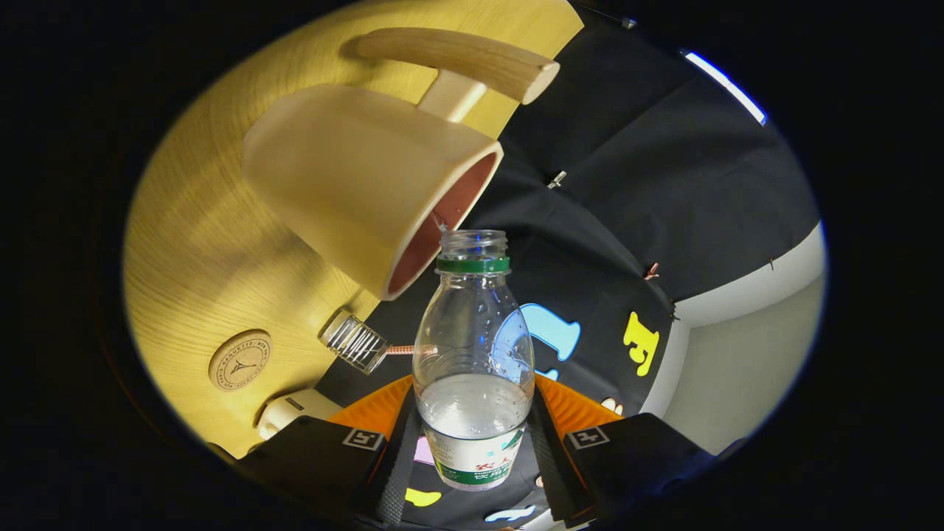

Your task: Take the bottle from table, then pour the juice into the cup, finally place the bottle on the coaster

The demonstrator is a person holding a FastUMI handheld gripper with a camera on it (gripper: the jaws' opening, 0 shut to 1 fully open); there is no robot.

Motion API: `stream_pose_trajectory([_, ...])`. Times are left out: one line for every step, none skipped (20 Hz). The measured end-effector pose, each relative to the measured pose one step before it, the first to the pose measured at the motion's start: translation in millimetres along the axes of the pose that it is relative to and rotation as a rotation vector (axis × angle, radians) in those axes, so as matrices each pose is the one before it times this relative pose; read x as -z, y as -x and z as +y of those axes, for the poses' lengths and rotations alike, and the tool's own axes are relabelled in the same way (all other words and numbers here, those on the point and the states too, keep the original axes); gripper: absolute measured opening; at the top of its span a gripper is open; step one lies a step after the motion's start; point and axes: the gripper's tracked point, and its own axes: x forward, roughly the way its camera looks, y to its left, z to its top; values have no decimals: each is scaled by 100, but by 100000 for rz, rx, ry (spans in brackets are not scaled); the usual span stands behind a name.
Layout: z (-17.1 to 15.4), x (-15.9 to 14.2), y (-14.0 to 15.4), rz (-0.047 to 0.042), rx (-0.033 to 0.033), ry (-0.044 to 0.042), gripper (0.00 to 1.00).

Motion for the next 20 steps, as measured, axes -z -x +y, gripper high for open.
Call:
stream_pose_trajectory([-99, 14, 47, -154, 396, 628, 74])
stream_pose_trajectory([-60, 57, 11, -32, 363, 646, 74])
stream_pose_trajectory([23, -74, -153, -19, 82, 770, 74])
stream_pose_trajectory([-14, 160, -63, 302, 221, 884, 74])
stream_pose_trajectory([-83, -56, -79, 227, 438, 942, 74])
stream_pose_trajectory([12, 63, -14, 79, 377, 593, 74])
stream_pose_trajectory([-16, 352, 172, -84, 277, 332, 74])
stream_pose_trajectory([-10, 138, 98, -177, -56, 246, 74])
stream_pose_trajectory([-112, -191, -68, -217, 89, 385, 74])
stream_pose_trajectory([-106, -90, -44, -174, 320, 490, 74])
stream_pose_trajectory([-77, -15, 61, -206, 414, 439, 74])
stream_pose_trajectory([-46, -6, 71, -73, 257, 319, 74])
stream_pose_trajectory([4, -35, 12, -222, -40, 56, 74])
stream_pose_trajectory([43, 0, 21, -23, -240, -143, 74])
stream_pose_trajectory([63, 61, -105, -23, -231, -48, 74])
stream_pose_trajectory([40, 61, -8, 14, -98, 127, 74])
stream_pose_trajectory([8, 39, -97, 53, -215, 2, 74])
stream_pose_trajectory([76, -5, 19, -166, -561, -722, 74])
stream_pose_trajectory([280, 145, -170, 206, -748, -1687, 75])
stream_pose_trajectory([288, 184, 149, 187, -885, -2455, 74])
